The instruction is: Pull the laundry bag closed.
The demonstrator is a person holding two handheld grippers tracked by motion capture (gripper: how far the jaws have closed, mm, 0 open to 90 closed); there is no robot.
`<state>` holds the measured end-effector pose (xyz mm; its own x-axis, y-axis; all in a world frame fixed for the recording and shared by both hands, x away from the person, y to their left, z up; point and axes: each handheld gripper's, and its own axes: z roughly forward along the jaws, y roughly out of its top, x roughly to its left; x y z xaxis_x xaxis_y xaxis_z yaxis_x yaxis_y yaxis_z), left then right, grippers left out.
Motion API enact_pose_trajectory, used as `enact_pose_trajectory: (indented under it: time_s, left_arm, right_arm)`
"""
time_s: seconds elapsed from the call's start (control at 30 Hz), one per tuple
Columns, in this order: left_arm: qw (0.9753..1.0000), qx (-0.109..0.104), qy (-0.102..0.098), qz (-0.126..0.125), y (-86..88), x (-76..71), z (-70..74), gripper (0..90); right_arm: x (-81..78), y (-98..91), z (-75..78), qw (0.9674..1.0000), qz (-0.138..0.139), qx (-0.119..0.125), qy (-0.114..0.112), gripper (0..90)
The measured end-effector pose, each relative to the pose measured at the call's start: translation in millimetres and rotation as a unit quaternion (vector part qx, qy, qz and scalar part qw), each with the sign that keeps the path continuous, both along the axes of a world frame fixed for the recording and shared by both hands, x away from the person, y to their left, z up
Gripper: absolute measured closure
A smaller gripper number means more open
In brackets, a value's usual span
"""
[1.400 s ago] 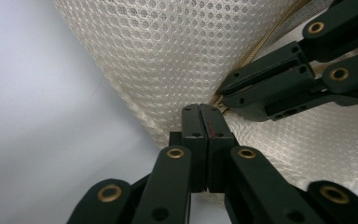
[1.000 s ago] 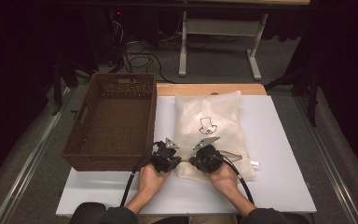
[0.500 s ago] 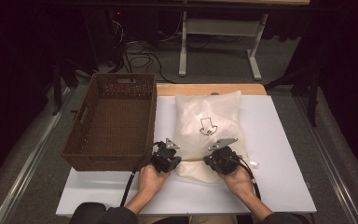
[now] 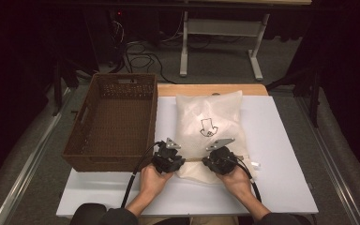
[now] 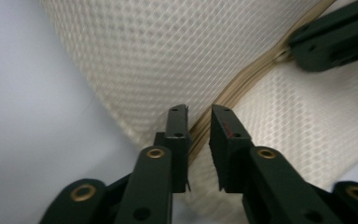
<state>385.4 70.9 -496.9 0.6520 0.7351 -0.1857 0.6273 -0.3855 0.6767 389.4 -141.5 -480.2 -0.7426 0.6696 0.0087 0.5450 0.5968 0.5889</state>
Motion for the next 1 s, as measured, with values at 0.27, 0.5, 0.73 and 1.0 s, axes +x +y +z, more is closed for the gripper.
enact_pose_trajectory:
  time_s: [0.27, 0.5, 0.73, 1.0]
  left_arm:
    - [0.9993, 0.033, 0.004, -0.019, -13.2, 0.2, -6.5, 67.9]
    - [0.9944, 0.093, -0.036, -0.033, -19.8, -4.4, -8.7, 80.5]
    - [0.9933, 0.100, -0.041, -0.040, -19.6, -5.2, -8.3, 87.5]
    - [0.9940, 0.099, -0.032, -0.032, -15.3, -5.7, -5.9, 88.6]
  right_arm:
    - [-0.6, 1.2, -0.7, 0.9999, 0.007, 0.008, 0.003, 88.2]
    - [-1.5, 1.5, -0.5, 0.9999, 0.011, 0.006, 0.001, 88.2]
    - [-2.3, -1.2, 0.7, 0.9999, 0.013, 0.008, 0.004, 88.2]
    - [-5.8, -12.5, 7.0, 0.9999, 0.002, 0.011, -0.003, 88.3]
